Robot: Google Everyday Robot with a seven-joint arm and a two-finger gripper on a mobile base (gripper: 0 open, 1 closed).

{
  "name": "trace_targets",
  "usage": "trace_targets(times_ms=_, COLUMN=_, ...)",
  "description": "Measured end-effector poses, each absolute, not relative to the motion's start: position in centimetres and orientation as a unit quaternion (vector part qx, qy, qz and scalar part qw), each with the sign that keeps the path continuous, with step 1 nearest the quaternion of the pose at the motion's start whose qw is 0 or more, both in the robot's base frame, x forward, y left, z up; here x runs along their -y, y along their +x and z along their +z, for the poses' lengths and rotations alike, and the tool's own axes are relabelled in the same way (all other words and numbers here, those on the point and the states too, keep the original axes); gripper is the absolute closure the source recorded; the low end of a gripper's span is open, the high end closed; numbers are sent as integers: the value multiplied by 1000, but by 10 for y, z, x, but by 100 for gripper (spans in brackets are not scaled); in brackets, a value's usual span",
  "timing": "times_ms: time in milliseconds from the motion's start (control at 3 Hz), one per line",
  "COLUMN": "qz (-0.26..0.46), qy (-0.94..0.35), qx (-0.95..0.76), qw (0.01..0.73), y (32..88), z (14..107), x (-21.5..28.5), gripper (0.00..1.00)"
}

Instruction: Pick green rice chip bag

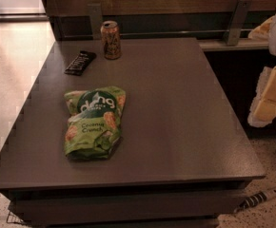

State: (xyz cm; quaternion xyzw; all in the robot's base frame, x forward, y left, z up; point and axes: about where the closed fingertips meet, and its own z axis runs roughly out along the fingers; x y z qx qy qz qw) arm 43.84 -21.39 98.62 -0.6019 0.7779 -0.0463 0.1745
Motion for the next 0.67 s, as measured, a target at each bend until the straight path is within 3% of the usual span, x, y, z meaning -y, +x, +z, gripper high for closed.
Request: trace_targets(times_ms=667, qz=-33, qy=-602, qx=-780, qw=167, y=459, z=983, x=185, gripper=0)
